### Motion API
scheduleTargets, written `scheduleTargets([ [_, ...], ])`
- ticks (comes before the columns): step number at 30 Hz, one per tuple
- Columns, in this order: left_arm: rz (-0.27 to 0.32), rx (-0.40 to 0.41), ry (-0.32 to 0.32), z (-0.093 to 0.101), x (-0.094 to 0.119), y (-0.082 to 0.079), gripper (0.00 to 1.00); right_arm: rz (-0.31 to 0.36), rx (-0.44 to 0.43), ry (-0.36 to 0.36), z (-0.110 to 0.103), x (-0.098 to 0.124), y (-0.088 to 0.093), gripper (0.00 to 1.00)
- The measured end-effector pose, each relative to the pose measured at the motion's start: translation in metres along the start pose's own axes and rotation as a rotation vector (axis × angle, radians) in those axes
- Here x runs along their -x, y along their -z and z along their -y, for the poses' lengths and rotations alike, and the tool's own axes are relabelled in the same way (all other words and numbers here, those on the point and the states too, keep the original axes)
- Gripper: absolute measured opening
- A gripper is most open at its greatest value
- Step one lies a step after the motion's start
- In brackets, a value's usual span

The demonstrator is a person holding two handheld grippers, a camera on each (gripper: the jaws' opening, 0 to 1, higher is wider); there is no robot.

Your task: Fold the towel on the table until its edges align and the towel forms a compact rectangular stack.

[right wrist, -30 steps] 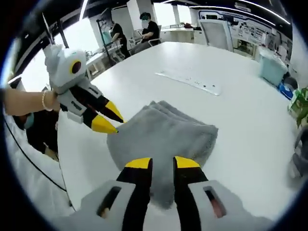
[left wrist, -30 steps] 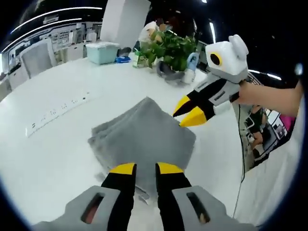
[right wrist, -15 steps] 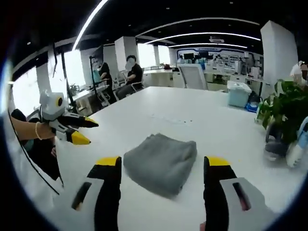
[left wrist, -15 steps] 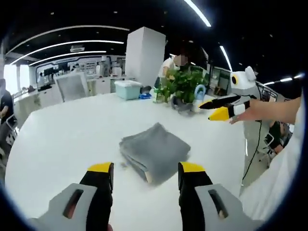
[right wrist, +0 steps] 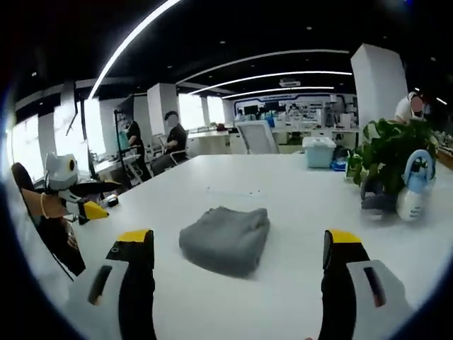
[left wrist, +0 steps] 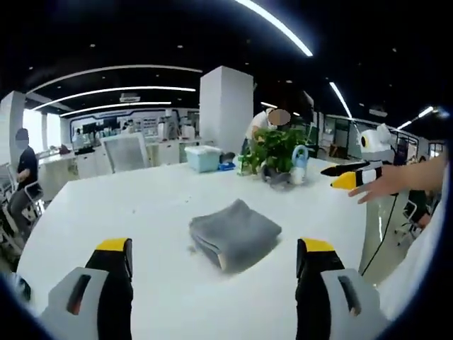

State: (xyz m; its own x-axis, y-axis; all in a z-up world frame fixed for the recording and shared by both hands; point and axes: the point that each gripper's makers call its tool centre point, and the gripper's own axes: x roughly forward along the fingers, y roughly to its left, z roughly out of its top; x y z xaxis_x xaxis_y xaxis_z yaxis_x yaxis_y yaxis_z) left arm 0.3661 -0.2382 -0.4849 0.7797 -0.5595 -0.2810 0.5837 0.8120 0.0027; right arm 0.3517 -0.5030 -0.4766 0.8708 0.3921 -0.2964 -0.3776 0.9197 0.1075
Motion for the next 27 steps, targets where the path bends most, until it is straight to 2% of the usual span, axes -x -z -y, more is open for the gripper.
scheduleTargets([
  [5, -0.021, 0.022, 0.019, 0.010, 0.006, 0.008, 1.00, -0.053, 0.039, 0.008, -0.001, 0.013, 0.013, 1.00],
  [9, -0.019, 0.010, 0.012, 0.015, 0.012, 0.009, 1.00, -0.054, 0.022, 0.002, 0.008, 0.016, 0.016, 1.00],
  [11, -0.012, 0.004, -0.008, 0.015, 0.013, 0.008, 1.00, -0.036, 0.000, -0.026, 0.008, 0.017, 0.013, 1.00],
  [14, 0.004, 0.020, -0.039, 0.017, 0.011, 0.008, 1.00, -0.015, 0.066, -0.029, 0.016, 0.018, 0.012, 0.99],
  [15, 0.010, 0.008, -0.059, 0.015, 0.010, 0.008, 1.00, -0.013, 0.057, -0.032, 0.017, 0.018, 0.014, 0.99],
  [17, -0.009, 0.005, -0.098, 0.016, 0.011, 0.008, 1.00, -0.014, 0.042, -0.055, 0.018, 0.017, 0.015, 0.99],
  [18, 0.014, 0.001, -0.111, 0.016, 0.012, 0.003, 1.00, 0.008, 0.069, -0.073, 0.017, 0.016, 0.012, 0.99],
  [19, 0.037, -0.005, -0.122, 0.016, 0.013, -0.001, 1.00, 0.008, 0.089, -0.076, 0.017, 0.016, 0.011, 0.98],
  [20, 0.035, -0.005, -0.125, 0.017, 0.012, -0.001, 1.00, -0.011, 0.092, -0.071, 0.021, 0.015, 0.014, 0.97],
  [22, 0.015, -0.011, -0.138, 0.019, 0.011, -0.001, 1.00, -0.013, 0.083, -0.078, 0.022, 0.017, 0.010, 0.97],
  [23, 0.014, -0.015, -0.147, 0.017, 0.010, -0.001, 1.00, 0.034, 0.080, -0.088, 0.022, 0.016, 0.001, 0.98],
  [24, 0.019, -0.013, -0.154, 0.018, 0.009, -0.002, 1.00, 0.046, 0.081, -0.089, 0.024, 0.016, -0.002, 0.98],
  [27, 0.033, 0.010, -0.164, 0.017, 0.008, -0.005, 1.00, 0.030, 0.060, -0.091, 0.031, 0.015, -0.005, 0.97],
])
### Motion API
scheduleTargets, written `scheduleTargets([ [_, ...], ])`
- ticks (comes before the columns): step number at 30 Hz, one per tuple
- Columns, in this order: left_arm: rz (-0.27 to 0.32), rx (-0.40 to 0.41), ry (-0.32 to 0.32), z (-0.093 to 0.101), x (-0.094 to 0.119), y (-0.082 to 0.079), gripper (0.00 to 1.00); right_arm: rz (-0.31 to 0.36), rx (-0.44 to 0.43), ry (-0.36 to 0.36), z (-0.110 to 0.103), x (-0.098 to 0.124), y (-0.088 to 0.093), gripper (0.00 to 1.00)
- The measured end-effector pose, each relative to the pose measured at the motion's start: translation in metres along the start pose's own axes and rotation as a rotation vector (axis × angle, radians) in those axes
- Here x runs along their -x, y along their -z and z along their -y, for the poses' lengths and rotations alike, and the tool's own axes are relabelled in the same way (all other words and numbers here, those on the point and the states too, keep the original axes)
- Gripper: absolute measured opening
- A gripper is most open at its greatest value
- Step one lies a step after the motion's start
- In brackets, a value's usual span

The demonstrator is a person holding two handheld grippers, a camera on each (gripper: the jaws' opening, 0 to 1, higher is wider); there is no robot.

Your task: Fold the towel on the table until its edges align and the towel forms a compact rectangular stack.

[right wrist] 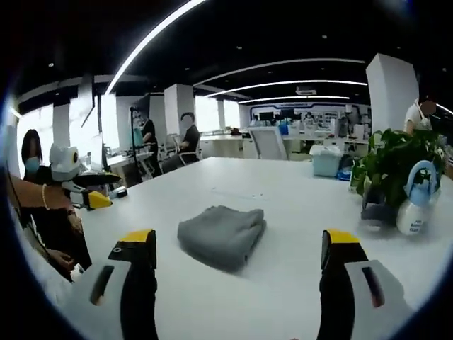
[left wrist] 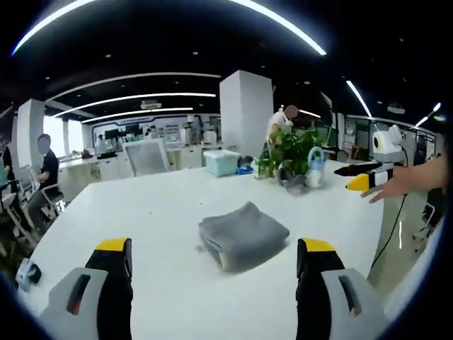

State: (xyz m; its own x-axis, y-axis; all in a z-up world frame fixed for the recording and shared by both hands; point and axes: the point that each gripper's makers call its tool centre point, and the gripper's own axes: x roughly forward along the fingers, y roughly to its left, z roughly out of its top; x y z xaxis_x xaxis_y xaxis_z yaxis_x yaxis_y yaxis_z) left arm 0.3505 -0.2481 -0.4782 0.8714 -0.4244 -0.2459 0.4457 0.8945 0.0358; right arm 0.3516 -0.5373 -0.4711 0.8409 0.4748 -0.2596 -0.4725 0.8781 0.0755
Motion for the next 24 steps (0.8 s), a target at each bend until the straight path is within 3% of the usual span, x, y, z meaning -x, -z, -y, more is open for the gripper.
scheduleTargets([
  [4, 0.000, 0.005, 0.002, -0.0022, -0.0037, -0.0009, 1.00, 0.018, 0.009, -0.004, 0.0012, 0.0004, -0.0067, 0.95],
  [6, -0.015, 0.011, -0.004, -0.0041, -0.0027, -0.0005, 0.99, -0.012, 0.006, 0.004, 0.0015, 0.0016, -0.0058, 0.95],
  [8, -0.005, 0.011, -0.003, -0.0044, -0.0013, -0.0032, 0.99, 0.013, 0.017, -0.007, -0.0023, 0.0031, -0.0104, 0.94],
  [13, 0.003, 0.005, 0.007, -0.0016, -0.0003, -0.0051, 0.99, -0.012, 0.023, 0.003, -0.0027, 0.0005, -0.0028, 0.94],
  [24, 0.008, 0.001, 0.019, -0.0015, 0.0018, -0.0084, 0.99, 0.014, -0.003, 0.029, -0.0072, 0.0036, -0.0086, 0.93],
])
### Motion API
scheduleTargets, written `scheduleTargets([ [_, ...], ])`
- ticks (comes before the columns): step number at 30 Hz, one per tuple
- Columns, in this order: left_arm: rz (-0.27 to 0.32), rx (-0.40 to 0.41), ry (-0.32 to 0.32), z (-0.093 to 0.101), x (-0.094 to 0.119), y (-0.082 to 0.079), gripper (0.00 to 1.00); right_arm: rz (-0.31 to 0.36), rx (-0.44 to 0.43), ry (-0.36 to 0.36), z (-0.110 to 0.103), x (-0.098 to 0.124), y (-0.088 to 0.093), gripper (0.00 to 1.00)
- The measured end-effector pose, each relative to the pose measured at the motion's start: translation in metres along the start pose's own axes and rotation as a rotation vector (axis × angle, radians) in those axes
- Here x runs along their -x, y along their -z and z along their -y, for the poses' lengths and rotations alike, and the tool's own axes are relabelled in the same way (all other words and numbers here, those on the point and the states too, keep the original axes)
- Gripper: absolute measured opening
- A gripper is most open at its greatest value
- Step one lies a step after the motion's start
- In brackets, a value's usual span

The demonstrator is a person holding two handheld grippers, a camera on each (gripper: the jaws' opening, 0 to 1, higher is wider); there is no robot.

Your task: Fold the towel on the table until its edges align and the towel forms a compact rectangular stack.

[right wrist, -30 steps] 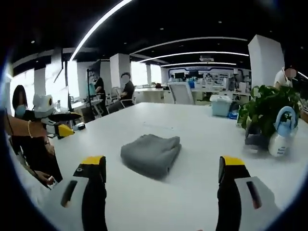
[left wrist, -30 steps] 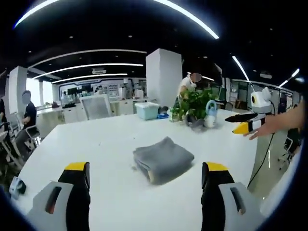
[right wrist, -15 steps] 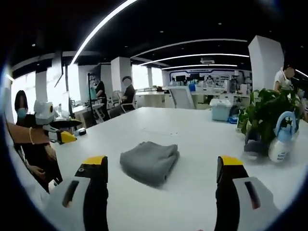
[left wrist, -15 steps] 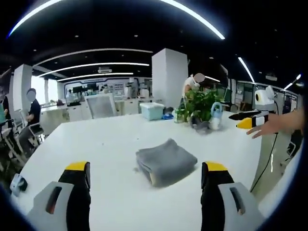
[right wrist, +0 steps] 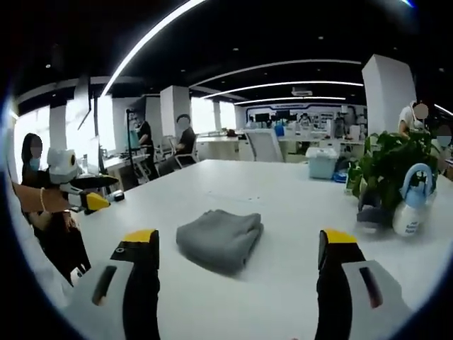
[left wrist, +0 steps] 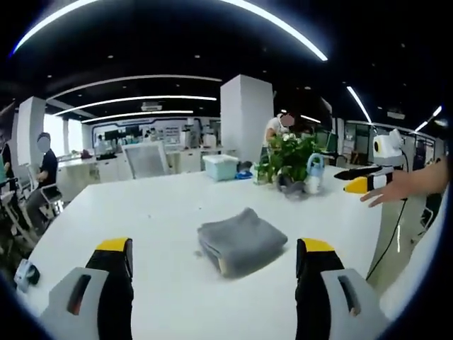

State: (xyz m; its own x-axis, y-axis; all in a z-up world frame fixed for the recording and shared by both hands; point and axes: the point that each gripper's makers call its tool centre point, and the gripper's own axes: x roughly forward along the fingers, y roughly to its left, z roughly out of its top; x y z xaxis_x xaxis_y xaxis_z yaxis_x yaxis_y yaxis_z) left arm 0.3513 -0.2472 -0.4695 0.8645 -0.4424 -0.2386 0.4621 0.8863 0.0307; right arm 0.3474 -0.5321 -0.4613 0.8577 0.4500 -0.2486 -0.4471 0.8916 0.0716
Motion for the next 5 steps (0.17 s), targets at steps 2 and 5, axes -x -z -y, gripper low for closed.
scheduleTargets([
  [2, -0.002, -0.007, 0.002, -0.0005, 0.0003, -0.0001, 0.99, 0.005, -0.007, 0.001, -0.0007, -0.0014, -0.0010, 0.93],
  [5, -0.002, 0.001, 0.010, -0.0016, 0.0006, -0.0016, 0.99, 0.000, -0.008, 0.002, -0.0032, -0.0050, -0.0017, 0.93],
])
